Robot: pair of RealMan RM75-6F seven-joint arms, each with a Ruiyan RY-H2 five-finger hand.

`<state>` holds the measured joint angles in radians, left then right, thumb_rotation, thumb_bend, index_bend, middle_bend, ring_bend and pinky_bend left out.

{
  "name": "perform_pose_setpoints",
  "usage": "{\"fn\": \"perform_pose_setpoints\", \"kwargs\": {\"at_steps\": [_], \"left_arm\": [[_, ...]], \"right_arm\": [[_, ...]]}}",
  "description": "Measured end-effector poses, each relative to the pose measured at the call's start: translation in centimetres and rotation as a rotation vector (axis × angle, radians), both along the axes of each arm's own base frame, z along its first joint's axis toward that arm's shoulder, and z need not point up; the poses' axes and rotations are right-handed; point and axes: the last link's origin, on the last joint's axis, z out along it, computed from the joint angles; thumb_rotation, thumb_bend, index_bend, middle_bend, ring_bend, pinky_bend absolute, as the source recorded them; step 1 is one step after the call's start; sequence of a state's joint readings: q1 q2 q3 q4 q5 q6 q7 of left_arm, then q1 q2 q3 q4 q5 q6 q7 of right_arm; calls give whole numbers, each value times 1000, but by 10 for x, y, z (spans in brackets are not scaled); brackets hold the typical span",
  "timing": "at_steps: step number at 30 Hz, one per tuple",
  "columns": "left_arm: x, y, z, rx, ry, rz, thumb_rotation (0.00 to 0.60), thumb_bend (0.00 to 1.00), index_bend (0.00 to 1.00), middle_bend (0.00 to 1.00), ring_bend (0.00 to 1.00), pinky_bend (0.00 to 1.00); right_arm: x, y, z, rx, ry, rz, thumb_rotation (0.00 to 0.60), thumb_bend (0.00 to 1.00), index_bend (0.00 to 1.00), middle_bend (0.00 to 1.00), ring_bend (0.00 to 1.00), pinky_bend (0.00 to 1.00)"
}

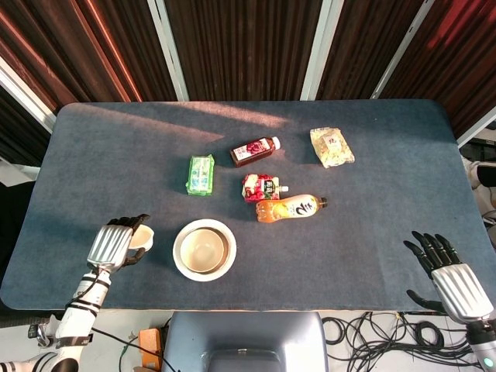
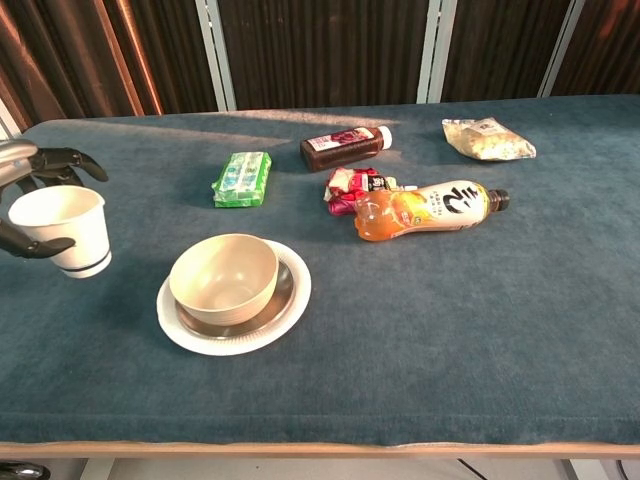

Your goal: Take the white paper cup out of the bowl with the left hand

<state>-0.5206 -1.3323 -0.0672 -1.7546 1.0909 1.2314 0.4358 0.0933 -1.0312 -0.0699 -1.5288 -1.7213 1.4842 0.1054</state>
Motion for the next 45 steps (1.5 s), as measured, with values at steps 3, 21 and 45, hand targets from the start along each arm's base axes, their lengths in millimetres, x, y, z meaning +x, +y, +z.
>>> {"fn": "perform_pose_setpoints", "kwargs": {"at_steps": [3, 21, 45], "left_arm": [[-17, 2, 0, 6, 22, 38, 600, 322, 255, 367, 313, 372], [-48, 0, -13, 15, 55, 74, 600, 322, 0, 13, 16, 253], [-77, -118, 93, 305, 112, -16, 600, 303, 0, 0, 0, 205]], "right_arm": [[0, 0, -1, 2, 3, 0, 600, 112, 124, 7, 0, 40], [0, 0, -1, -2, 4, -2, 600, 111, 125, 7, 0, 41], [-1, 3, 8, -81, -29, -13, 600, 111, 109, 7, 0, 41]]}}
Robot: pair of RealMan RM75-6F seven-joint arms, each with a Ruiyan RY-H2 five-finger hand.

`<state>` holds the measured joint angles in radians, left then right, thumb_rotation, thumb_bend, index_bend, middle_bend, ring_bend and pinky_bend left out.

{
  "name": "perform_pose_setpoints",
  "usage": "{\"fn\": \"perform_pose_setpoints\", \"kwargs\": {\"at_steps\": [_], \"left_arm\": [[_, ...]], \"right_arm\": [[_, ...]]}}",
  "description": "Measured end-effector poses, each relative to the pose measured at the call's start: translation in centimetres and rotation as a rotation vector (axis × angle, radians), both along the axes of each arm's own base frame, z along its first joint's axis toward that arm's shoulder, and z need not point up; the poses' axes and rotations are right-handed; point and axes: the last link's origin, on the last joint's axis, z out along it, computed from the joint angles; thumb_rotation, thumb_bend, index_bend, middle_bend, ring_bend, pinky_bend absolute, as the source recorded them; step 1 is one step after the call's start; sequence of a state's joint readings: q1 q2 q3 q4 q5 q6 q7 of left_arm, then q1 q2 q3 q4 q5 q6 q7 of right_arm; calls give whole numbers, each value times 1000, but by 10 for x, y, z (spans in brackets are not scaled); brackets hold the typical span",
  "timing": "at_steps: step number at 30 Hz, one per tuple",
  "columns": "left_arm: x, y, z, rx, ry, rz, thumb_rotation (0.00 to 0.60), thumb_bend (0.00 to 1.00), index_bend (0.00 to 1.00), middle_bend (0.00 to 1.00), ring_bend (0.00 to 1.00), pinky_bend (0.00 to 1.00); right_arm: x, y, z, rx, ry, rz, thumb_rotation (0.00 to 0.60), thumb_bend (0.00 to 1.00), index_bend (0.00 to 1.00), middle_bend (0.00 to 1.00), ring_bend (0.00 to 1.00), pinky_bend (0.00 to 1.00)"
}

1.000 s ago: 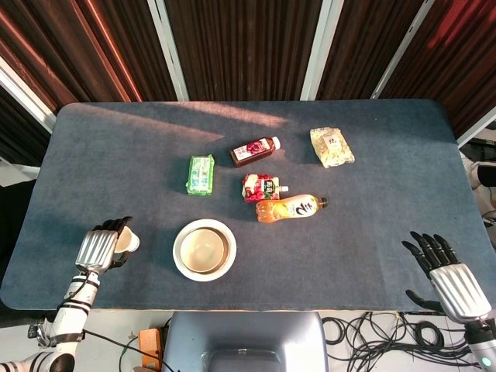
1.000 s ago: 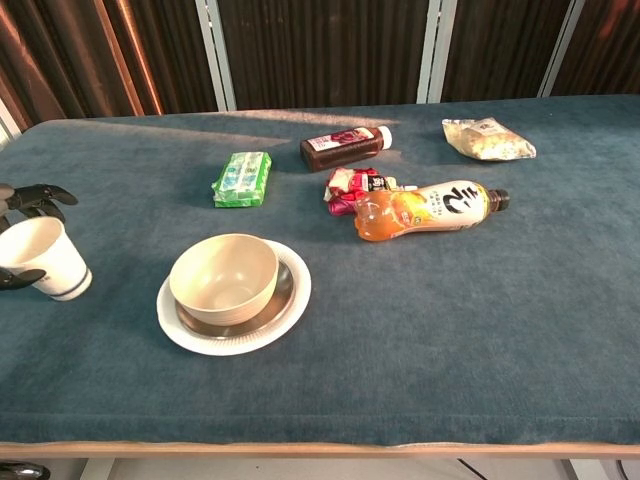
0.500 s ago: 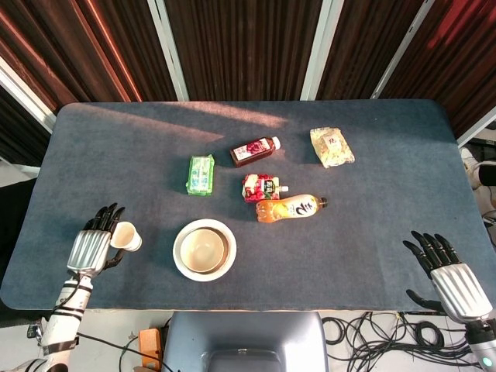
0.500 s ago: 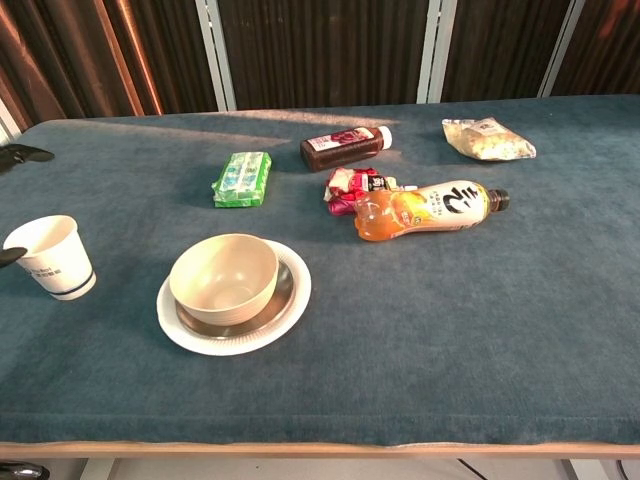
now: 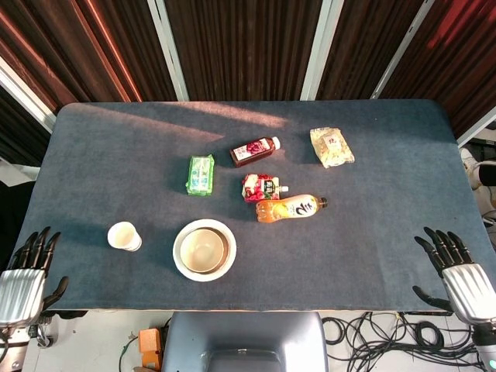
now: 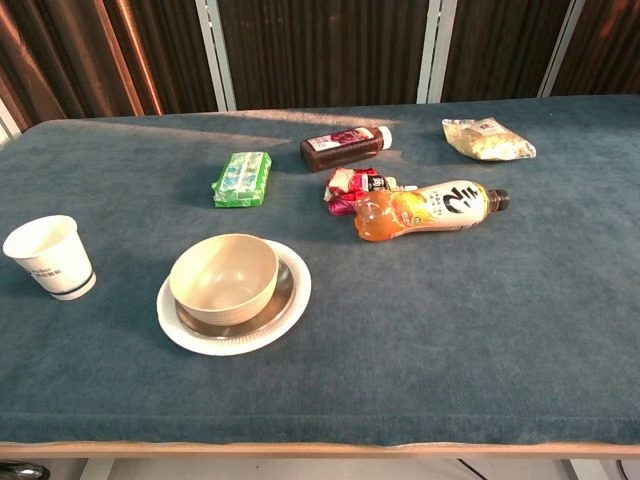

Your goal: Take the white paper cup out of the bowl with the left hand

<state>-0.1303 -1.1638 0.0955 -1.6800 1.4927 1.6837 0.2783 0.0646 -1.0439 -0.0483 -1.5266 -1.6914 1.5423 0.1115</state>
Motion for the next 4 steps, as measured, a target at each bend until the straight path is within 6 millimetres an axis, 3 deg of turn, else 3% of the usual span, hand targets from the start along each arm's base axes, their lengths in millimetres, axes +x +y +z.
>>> {"fn": "perform_pose_setpoints", "kwargs": {"at_steps": [4], "left_arm": [[-7, -8, 3, -20, -4, 15, 600, 301, 0, 0, 0, 204]], "right_arm": [[0, 0, -1, 5, 5, -3, 600, 111, 107, 7, 0, 40]]}}
